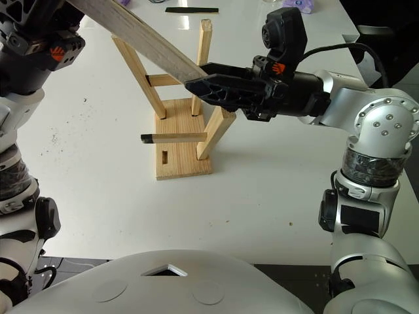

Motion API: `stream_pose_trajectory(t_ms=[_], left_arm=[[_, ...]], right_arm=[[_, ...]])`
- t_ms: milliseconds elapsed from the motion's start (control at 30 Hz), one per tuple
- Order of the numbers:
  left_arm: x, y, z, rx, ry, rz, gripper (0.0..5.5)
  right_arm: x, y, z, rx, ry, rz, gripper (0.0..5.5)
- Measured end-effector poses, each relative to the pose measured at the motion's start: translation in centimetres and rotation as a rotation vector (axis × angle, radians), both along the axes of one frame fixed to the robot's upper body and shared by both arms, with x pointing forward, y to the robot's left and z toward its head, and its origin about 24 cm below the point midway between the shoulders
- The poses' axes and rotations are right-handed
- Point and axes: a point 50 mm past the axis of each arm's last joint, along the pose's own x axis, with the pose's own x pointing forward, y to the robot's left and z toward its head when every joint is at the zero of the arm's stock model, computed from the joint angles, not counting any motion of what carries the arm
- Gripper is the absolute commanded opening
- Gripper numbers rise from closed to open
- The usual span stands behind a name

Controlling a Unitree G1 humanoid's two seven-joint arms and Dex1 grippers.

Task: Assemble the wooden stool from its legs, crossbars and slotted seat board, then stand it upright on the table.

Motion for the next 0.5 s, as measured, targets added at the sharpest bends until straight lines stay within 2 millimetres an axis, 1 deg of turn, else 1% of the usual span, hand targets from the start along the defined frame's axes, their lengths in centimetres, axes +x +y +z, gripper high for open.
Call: stream_pose_trajectory(t_ms=[67, 167, 300, 333, 433, 500], left_arm=[[0.0, 0.1, -0.4, 0.016, 0.003, 0.0, 2.05], [0.0, 0.7, -0.2, 0.02, -0.034, 0.027, 2.05], [0.3, 2.8, 0.5, 0.049, -0.108, 0.143, 2.05], [0.4, 3.2, 0.7, 0.079, -0.144, 0.173, 2.05], [0.5, 5.4, 1.4, 0.258, -0.282, 0.3, 2.05], [0.5, 7.0, 0.8, 0.406, -0.343, 0.362, 2.05]], right_arm=[[0.6, -0.4, 0.0, 0.005, -0.05, -0.071, 2.99], [1.0, -1.0, -0.9, -0.006, -0.044, -0.135, 3.38], [1.3, -1.9, -0.9, -0.027, -0.086, -0.213, 3.4], [1.4, -2.1, -0.8, -0.026, -0.099, -0.228, 3.4], [2.4, -2.9, -0.4, -0.012, -0.144, -0.316, 3.4], [2.8, -3.2, -0.1, -0.009, -0.181, -0.363, 3.4]])
